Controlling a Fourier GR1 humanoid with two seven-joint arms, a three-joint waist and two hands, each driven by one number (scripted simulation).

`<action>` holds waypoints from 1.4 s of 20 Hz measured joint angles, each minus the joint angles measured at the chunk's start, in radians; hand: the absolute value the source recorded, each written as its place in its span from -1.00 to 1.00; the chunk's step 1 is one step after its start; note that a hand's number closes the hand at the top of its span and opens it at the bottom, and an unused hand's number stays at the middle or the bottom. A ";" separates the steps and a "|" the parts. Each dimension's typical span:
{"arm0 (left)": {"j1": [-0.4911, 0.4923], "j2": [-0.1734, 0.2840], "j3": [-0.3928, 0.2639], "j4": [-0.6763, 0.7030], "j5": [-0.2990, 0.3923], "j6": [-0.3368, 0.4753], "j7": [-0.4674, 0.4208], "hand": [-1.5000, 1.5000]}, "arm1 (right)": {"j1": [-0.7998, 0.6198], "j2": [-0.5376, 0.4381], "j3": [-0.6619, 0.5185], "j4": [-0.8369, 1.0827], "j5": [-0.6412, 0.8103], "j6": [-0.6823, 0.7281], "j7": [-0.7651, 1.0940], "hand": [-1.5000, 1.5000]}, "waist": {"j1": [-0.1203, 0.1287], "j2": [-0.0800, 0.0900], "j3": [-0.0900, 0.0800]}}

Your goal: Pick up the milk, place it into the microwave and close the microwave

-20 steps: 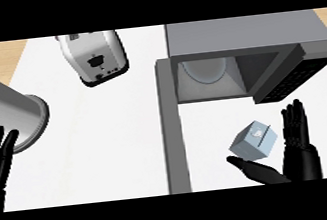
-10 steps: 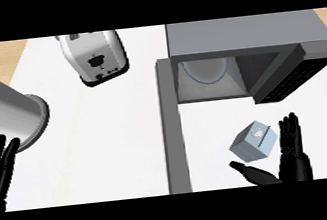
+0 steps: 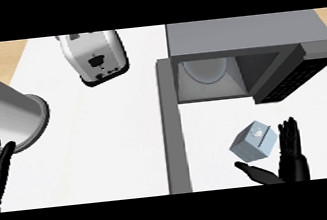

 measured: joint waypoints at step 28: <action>0.051 -0.014 0.017 0.024 0.019 -0.027 -0.056 -1.00 | -0.089 -0.050 0.129 0.164 0.064 0.236 -0.242 1.00 | -0.002 -0.001 -0.001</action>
